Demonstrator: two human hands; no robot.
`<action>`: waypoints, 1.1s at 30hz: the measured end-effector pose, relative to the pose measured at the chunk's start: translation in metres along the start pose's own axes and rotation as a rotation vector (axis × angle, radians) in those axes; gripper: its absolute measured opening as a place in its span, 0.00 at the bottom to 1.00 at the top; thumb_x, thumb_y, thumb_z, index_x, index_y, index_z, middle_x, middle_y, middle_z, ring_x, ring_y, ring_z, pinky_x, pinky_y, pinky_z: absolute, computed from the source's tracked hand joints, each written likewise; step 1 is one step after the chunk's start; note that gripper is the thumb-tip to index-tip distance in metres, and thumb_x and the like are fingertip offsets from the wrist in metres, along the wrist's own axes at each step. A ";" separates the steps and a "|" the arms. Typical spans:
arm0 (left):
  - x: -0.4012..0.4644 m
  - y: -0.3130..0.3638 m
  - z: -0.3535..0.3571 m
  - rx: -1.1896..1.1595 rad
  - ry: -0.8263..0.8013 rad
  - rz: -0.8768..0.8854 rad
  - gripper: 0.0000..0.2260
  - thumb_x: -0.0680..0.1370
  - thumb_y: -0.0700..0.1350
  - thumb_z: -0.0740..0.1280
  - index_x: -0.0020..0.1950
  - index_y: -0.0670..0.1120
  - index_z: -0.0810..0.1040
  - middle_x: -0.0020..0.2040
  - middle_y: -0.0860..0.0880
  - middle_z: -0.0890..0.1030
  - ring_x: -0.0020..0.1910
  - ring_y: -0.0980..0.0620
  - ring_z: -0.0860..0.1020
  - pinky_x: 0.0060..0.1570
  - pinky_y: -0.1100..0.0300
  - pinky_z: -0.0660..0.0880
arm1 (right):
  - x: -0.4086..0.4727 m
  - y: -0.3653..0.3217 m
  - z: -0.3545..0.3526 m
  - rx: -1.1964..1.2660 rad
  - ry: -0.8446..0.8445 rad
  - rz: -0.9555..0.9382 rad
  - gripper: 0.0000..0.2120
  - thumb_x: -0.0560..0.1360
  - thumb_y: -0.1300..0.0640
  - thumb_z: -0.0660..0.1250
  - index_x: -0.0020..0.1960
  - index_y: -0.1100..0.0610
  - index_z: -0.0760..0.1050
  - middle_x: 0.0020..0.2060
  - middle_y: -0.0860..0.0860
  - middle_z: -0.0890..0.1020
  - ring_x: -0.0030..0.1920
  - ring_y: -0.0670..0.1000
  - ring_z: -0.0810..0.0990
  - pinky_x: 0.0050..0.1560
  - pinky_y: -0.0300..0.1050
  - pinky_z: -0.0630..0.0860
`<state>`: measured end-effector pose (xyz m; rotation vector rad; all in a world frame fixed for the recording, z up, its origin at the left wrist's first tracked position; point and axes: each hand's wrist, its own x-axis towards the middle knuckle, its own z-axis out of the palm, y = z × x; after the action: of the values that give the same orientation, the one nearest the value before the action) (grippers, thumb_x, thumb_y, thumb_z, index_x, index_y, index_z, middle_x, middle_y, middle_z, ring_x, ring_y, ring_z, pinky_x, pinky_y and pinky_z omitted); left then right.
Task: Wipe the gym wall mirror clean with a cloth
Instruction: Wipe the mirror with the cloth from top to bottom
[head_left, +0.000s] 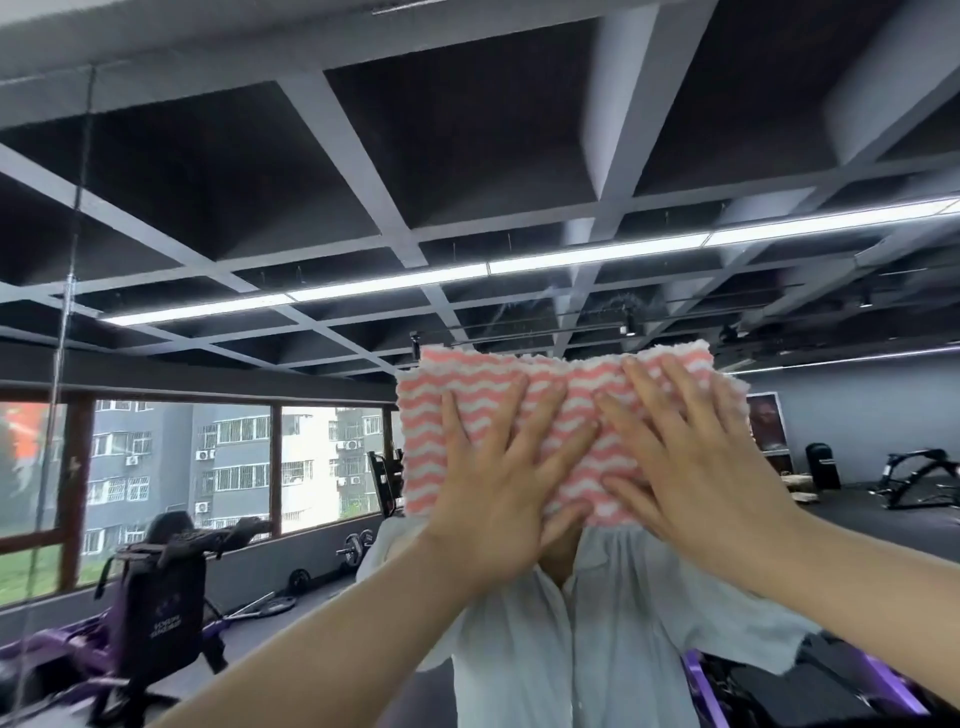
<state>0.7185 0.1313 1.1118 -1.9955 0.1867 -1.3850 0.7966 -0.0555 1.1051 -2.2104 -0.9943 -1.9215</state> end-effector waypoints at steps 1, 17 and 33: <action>0.001 0.000 0.004 0.011 0.007 -0.002 0.26 0.80 0.64 0.44 0.75 0.55 0.56 0.76 0.46 0.57 0.74 0.39 0.56 0.64 0.26 0.49 | -0.001 0.000 0.006 -0.002 -0.003 0.008 0.30 0.80 0.39 0.45 0.72 0.57 0.63 0.72 0.63 0.66 0.71 0.68 0.64 0.67 0.70 0.59; 0.099 -0.088 -0.019 0.028 0.024 -0.294 0.31 0.70 0.67 0.32 0.73 0.62 0.35 0.79 0.53 0.41 0.77 0.46 0.39 0.68 0.33 0.39 | 0.147 0.032 -0.023 -0.009 -0.016 0.094 0.32 0.75 0.35 0.29 0.76 0.46 0.31 0.77 0.51 0.35 0.76 0.57 0.33 0.73 0.59 0.33; 0.004 -0.074 -0.005 0.053 0.029 -0.149 0.29 0.81 0.64 0.42 0.79 0.53 0.49 0.77 0.43 0.56 0.75 0.38 0.53 0.65 0.33 0.49 | 0.084 -0.017 0.008 0.037 0.031 -0.142 0.36 0.78 0.31 0.40 0.74 0.54 0.61 0.72 0.61 0.63 0.71 0.66 0.59 0.66 0.69 0.54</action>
<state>0.6967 0.1825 1.1611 -1.9793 0.0143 -1.4970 0.7973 -0.0029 1.1730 -2.1376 -1.2015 -1.9691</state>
